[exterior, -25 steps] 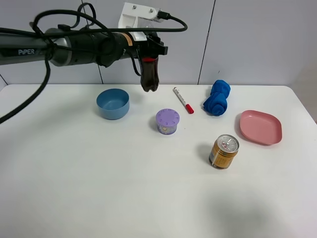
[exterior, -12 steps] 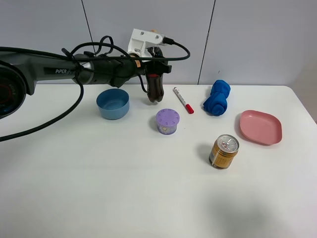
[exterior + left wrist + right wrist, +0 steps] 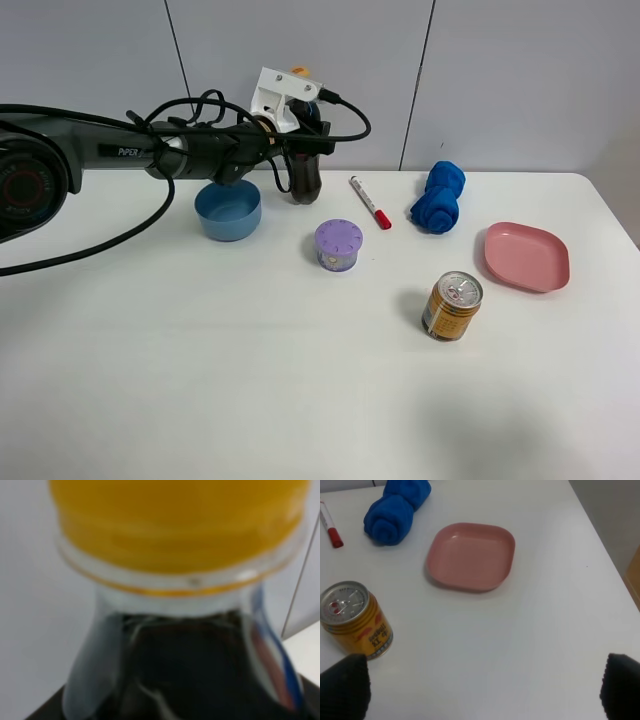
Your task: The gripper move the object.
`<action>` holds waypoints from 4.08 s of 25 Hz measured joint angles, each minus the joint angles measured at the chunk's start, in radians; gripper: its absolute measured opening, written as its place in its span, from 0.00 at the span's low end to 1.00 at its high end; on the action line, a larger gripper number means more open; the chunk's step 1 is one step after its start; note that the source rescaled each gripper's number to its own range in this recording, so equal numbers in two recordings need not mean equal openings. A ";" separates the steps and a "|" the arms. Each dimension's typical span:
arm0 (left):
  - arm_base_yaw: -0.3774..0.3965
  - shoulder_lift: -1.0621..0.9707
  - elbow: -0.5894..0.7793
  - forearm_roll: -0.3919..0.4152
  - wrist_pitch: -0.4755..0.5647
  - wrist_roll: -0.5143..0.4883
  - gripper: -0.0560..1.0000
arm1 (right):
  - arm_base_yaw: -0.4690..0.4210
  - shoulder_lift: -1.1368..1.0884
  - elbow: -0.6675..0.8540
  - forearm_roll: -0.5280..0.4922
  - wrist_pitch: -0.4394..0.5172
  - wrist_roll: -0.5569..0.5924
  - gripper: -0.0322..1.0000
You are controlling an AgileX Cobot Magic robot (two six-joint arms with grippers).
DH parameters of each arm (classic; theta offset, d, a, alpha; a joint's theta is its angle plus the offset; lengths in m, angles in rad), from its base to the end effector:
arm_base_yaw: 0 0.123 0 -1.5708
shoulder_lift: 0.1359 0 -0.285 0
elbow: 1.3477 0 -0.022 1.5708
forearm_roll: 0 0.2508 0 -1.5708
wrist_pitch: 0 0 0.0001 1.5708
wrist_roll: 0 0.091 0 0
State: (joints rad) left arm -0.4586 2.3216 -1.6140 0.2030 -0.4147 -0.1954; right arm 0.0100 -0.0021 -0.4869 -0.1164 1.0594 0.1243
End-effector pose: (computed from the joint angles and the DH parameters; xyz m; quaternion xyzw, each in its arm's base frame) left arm 0.4687 -0.2396 0.1559 0.1982 0.7525 -0.1762 0.6029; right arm -0.0038 -0.0093 0.2742 0.0507 0.8528 -0.0234 0.5192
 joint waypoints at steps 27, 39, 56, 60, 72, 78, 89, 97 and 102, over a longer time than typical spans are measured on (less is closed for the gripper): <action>0.001 -0.008 -0.013 0.042 -0.018 -0.189 0.98 | 0.000 0.000 0.000 0.000 0.000 0.000 1.00; -0.005 -0.297 -0.013 0.052 0.360 -0.202 0.99 | 0.000 0.000 0.000 0.000 0.000 0.000 1.00; 0.172 -0.817 -0.013 0.093 1.071 -0.042 0.99 | 0.000 0.000 0.000 0.000 0.000 0.000 1.00; 0.323 -0.893 -0.013 0.093 1.112 0.013 0.99 | 0.000 0.000 0.000 0.000 0.000 0.000 1.00; 0.414 -1.251 0.005 0.007 1.592 0.128 1.00 | 0.000 0.000 0.000 0.000 0.000 0.000 1.00; 0.414 -1.543 0.257 -0.059 1.595 0.128 1.00 | 0.000 0.000 0.000 0.000 0.000 0.000 1.00; 0.414 -2.253 0.973 -0.217 1.354 0.136 1.00 | 0.000 0.000 0.000 0.000 0.000 0.000 1.00; 0.414 -2.316 1.036 -0.240 1.427 0.231 1.00 | 0.000 0.000 0.000 0.000 0.000 0.000 1.00; 0.414 -2.316 1.044 -0.240 1.499 0.240 1.00 | 0.000 0.000 0.000 0.000 0.000 0.000 1.00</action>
State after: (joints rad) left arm -0.0448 0.0058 -0.5701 -0.0369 1.0843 0.0448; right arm 0.0100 -0.0021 -0.4869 -0.1164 1.0590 0.1243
